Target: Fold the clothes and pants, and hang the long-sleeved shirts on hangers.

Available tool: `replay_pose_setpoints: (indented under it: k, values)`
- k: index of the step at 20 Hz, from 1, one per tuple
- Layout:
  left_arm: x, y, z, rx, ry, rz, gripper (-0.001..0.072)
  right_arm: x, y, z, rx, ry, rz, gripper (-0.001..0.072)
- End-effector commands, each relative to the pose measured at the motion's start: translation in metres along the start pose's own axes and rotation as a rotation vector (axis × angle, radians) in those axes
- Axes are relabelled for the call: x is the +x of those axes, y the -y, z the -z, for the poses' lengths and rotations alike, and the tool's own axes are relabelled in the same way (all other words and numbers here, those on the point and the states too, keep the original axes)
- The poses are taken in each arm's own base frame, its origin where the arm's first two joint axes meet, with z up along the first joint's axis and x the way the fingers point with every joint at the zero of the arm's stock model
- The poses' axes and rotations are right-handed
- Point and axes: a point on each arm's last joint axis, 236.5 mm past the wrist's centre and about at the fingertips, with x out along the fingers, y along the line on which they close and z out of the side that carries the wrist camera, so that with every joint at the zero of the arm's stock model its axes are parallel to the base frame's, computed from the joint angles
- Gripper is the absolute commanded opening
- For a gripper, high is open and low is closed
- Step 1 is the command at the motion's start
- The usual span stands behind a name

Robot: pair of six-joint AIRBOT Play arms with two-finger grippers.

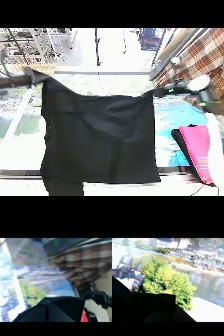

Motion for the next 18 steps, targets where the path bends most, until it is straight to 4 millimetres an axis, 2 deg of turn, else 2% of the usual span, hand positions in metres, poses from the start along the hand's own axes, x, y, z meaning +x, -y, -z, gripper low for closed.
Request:
replay_pose_setpoints:
  k: [1,3,5,7,11,14,15,16,17,18]
  values:
    - [0.05,-0.115,0.012,-0.169,0.024,-0.117,0.0009,0.102,0.05,0.034,0.154,-0.003,0.093,0.0013]
    - [0.057,-0.137,0.011,-0.201,0.053,-0.14,0.0009,0.113,0.056,0.036,0.165,-0.002,0.099,0.0013]
    - [0.056,-0.143,0.014,-0.204,0.042,-0.149,0.0008,0.109,0.056,0.031,0.161,0.0,0.095,0.0013]
    - [0.047,-0.149,0.021,-0.216,0.008,-0.161,0.0008,0.101,0.049,0.039,0.157,-0.068,0.059,0.0013]
    - [0.014,-0.185,0.051,-0.281,-0.116,-0.282,0.0008,0.088,0.031,0.086,0.168,-0.284,-0.024,0.0014]
    - [0.01,-0.203,0.061,-0.29,-0.147,-0.339,0.0015,0.087,0.013,0.121,0.179,-0.41,-0.078,0.0018]
    - [0.013,-0.204,0.069,-0.295,-0.173,-0.336,0.0032,0.086,0.004,0.131,0.186,-0.448,-0.104,0.007]
    - [0.012,-0.204,0.075,-0.296,-0.198,-0.339,0.0109,0.083,-0.001,0.141,0.193,-0.488,-0.121,0.0113]
    - [0.01,-0.202,0.083,-0.299,-0.234,-0.337,0.0384,0.078,-0.006,0.152,0.203,-0.538,-0.14,0.0235]
    - [0.003,-0.199,0.091,-0.316,-0.275,-0.325,0.0537,0.067,-0.006,0.164,0.212,-0.599,-0.158,0.0582]
